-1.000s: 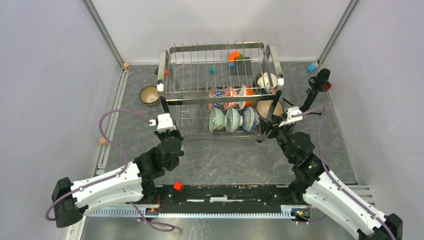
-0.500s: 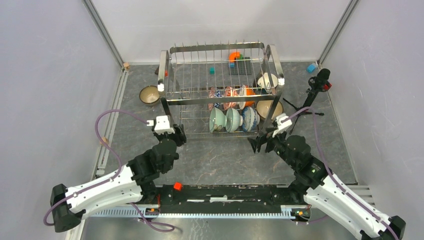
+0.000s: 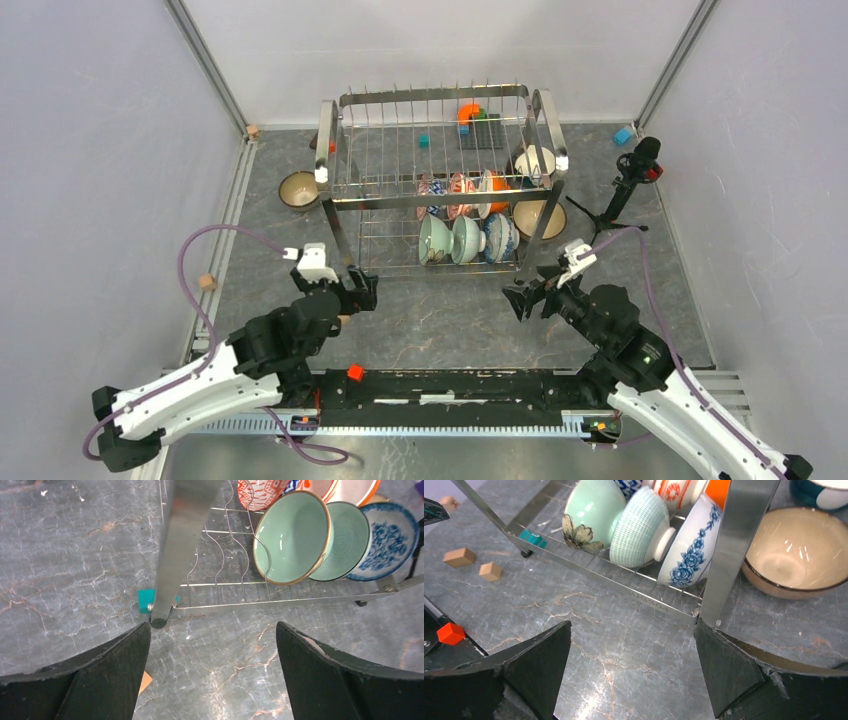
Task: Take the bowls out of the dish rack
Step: Adjust the dish rack at the center of the board.
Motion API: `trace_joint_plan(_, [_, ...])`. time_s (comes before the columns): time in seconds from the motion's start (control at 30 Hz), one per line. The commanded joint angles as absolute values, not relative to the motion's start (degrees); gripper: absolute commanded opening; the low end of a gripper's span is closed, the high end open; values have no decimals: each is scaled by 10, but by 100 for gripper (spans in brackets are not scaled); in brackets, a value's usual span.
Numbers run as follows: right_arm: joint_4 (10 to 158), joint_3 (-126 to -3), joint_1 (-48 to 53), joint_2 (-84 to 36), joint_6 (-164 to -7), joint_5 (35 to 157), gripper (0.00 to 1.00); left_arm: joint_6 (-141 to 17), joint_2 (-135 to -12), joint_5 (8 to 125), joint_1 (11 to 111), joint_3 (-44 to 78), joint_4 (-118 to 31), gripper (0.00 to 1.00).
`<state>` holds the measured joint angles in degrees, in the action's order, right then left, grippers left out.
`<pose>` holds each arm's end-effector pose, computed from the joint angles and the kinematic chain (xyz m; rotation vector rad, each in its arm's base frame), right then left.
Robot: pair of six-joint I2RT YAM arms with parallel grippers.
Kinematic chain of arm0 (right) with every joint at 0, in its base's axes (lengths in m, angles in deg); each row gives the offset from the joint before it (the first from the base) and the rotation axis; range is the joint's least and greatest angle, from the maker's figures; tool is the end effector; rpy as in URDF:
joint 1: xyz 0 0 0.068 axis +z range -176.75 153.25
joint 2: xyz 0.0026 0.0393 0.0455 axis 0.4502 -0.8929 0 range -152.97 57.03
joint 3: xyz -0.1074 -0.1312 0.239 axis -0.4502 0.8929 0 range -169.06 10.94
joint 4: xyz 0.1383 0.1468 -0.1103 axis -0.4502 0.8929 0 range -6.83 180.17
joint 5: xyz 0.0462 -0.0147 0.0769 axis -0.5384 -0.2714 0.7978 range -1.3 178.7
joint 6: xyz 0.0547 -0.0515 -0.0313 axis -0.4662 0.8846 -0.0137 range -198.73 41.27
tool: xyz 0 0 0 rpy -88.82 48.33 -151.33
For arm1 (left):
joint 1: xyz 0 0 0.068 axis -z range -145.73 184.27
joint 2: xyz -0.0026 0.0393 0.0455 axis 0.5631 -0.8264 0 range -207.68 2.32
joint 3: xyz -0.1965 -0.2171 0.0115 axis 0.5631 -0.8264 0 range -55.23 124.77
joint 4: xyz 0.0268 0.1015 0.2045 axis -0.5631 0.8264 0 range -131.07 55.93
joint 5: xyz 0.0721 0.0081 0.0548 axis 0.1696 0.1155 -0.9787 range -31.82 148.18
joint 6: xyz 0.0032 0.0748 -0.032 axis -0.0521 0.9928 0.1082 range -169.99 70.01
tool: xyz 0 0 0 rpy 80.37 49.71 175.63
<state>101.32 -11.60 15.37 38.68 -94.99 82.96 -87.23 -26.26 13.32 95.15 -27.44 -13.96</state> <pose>0.0757 0.0589 0.2438 -0.3449 1.8266 0.6269 0.0880 -0.0554 0.2488 -0.0717 1.9225 -0.3441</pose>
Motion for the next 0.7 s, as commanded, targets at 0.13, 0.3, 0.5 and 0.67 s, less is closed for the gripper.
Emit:
trace_joint_plan(0.13, [961, -81, 155, 476, -937, 863, 98, -1036, -186, 144, 954, -226, 17, 100])
trace_joint_plan(0.3, [918, -23, 155, 503, -993, 840, 98, -1042, -133, 231, 955, -273, -51, 100])
trace_joint_plan(0.5, [875, 22, 154, 483, -1039, 844, 95, -1034, -247, 372, 955, -301, -167, 94])
trace_joint_plan(0.67, [861, 39, 156, 490, -1039, 823, 93, -1028, -333, 369, 982, -304, -260, 92])
